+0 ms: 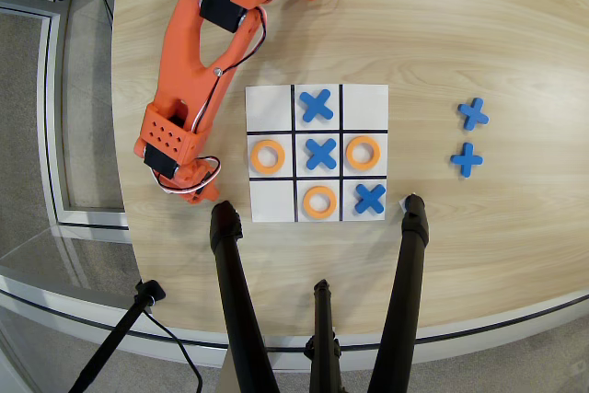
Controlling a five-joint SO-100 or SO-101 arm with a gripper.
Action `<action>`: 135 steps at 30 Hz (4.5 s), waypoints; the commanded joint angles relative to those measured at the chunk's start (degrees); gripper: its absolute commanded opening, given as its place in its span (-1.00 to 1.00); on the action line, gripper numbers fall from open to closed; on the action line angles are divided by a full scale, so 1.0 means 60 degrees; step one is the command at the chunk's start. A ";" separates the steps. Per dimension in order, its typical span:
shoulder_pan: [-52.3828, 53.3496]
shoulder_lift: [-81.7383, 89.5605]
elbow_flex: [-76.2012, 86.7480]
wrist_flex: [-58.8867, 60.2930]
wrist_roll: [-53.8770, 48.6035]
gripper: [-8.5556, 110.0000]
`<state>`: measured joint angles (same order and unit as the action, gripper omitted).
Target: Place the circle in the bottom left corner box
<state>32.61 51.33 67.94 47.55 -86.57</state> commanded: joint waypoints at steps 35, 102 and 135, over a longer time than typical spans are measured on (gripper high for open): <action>0.0498 0.1802 0.1201 0.3501 -0.0835 -0.86; -0.9258 0.8496 1.1514 -0.1538 0.2739 -0.86; -0.8804 0.9697 0.9302 0.0571 0.1934 -0.66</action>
<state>-21.62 106.44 129.55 48.25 -73.74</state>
